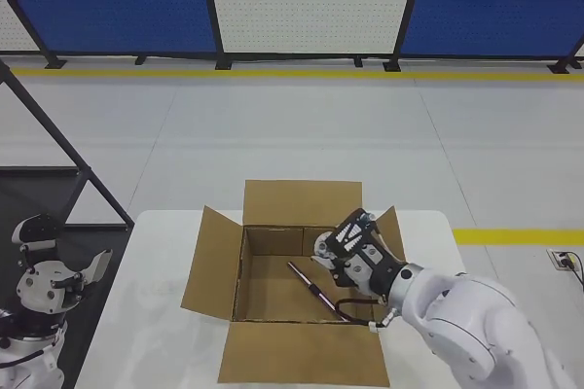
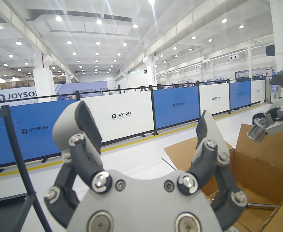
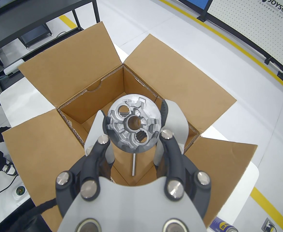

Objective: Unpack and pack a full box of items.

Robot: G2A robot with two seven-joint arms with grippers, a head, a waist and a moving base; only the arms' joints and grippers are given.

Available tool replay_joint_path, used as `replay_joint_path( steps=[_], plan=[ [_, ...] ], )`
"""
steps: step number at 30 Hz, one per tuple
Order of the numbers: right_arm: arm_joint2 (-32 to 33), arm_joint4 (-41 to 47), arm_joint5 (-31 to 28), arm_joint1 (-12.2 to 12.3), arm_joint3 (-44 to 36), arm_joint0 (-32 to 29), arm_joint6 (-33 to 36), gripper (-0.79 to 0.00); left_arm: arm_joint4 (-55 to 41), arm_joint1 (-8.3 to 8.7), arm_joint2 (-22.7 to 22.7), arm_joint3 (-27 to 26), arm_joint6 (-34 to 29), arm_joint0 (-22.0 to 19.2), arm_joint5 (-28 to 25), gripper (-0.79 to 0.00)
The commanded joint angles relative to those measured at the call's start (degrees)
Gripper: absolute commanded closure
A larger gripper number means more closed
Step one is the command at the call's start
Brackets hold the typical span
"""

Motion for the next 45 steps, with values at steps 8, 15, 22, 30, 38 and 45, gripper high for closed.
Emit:
replay_joint_path(
  steps=[8,15,22,30,38,45],
  plan=[
    [-8.6,9.1,3.3,-3.1,18.2,8.8,-3.9,0.0,0.0,0.0,0.0,0.0,0.0,0.0,0.0,-0.785],
    [-15.3,11.0,8.0,-6.0,30.7,14.4,-4.9,0.0,0.0,0.0,0.0,0.0,0.0,0.0,0.0,-0.785],
    [-19.7,10.7,14.1,-8.6,40.0,17.5,-6.5,0.0,0.0,0.0,0.0,0.0,0.0,0.0,0.0,-0.785],
    [-21.1,10.9,16.8,-9.7,42.8,18.3,-6.3,0.0,0.0,0.0,0.0,0.0,0.0,0.0,0.0,-0.785],
    [-21.1,10.9,16.8,-9.7,42.8,18.3,-6.3,0.0,0.0,0.0,0.0,0.0,0.0,0.0,0.0,-0.785],
    [-21.4,9.9,16.7,-10.4,45.9,18.1,-6.3,0.0,0.0,0.0,0.0,0.0,0.0,0.0,0.0,-0.785]
  ],
)
